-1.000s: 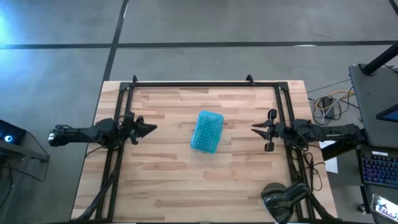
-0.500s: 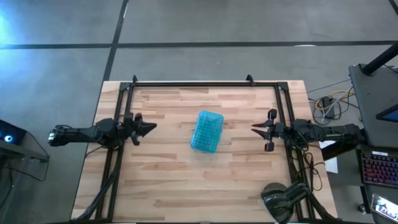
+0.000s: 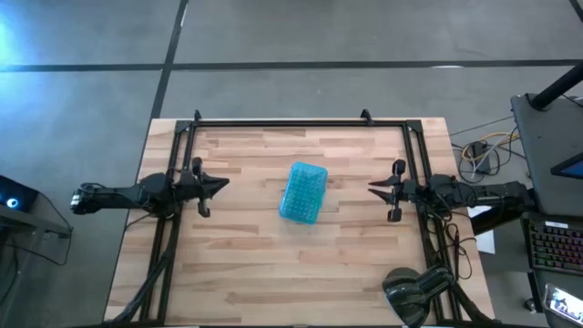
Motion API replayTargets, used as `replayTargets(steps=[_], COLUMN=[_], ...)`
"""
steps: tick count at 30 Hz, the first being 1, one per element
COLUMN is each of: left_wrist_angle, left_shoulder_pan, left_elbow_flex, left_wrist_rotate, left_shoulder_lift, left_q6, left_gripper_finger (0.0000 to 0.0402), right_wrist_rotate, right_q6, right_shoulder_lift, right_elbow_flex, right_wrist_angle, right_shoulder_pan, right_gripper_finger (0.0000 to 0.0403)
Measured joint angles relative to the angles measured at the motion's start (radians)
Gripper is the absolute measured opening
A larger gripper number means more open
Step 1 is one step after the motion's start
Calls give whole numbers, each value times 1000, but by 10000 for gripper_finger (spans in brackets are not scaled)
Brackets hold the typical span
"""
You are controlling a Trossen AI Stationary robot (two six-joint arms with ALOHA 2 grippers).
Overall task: Pick & place school supplies into a supply box
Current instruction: Return To Home Position
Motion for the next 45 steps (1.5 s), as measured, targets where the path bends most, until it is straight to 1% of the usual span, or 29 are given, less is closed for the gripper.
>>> replayTargets(steps=[7, 45], left_wrist_angle=[0, 0], left_shoulder_pan=[-1, -1], left_elbow_flex=[0, 0], left_wrist_rotate=[1, 4], left_shoulder_lift=[1, 1], left_q6=[-75, -79], left_gripper_finger=[0, 0], right_wrist_rotate=[0, -1], right_q6=[0, 0], right_shoulder_lift=[0, 0], right_elbow_flex=[0, 0], right_wrist_angle=[0, 0], right_shoulder_pan=[0, 0], right_gripper_finger=[68, 68])
